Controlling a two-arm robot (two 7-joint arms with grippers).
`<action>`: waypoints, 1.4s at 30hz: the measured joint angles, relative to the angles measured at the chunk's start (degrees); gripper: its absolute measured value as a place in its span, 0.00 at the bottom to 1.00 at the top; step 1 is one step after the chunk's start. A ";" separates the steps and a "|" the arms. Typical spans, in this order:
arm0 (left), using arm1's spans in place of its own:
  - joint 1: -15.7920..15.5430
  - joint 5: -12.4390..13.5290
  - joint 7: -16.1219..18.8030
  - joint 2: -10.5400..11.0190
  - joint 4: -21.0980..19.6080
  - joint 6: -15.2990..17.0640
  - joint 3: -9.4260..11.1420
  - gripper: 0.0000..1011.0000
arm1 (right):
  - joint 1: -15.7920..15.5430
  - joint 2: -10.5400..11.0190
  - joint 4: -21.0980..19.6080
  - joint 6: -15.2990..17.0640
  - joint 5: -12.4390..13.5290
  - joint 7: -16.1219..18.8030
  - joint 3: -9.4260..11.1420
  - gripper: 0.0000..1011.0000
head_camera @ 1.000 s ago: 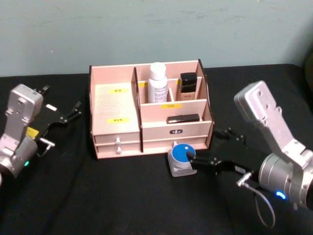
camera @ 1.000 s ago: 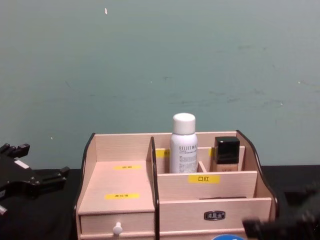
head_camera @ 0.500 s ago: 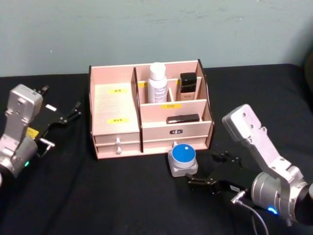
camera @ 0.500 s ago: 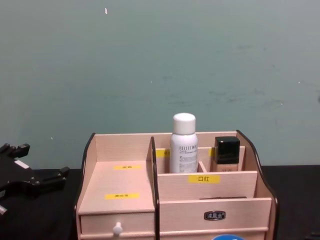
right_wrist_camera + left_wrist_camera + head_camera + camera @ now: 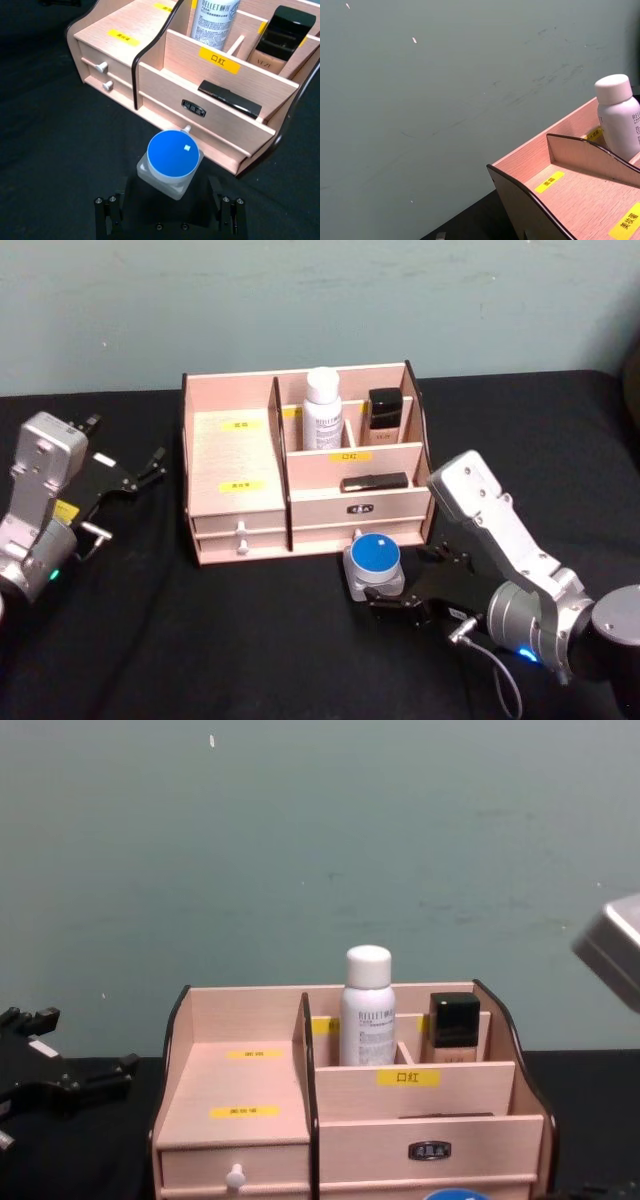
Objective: Pick up the facial cleanser and watermelon frost from the table and place them into the tiered storage box.
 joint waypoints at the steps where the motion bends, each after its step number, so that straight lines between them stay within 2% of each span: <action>1: 0.00 0.00 0.00 0.00 0.00 0.00 0.00 1.00 | 0.25 -0.16 0.32 -0.13 -0.19 0.01 -0.09 0.99; 12: 0.00 0.00 0.00 0.00 0.00 0.00 0.00 1.00 | 3.30 -3.26 4.76 -1.46 -2.25 0.27 -0.99 0.99; 22: 0.00 0.00 0.00 0.00 0.00 0.00 0.00 1.00 | 4.64 -5.61 7.32 -1.74 -3.65 0.16 -1.12 0.99; 42: 0.00 0.00 0.00 0.00 0.00 0.00 0.00 1.00 | 5.16 -7.42 8.95 -2.86 -6.14 1.64 -0.68 0.99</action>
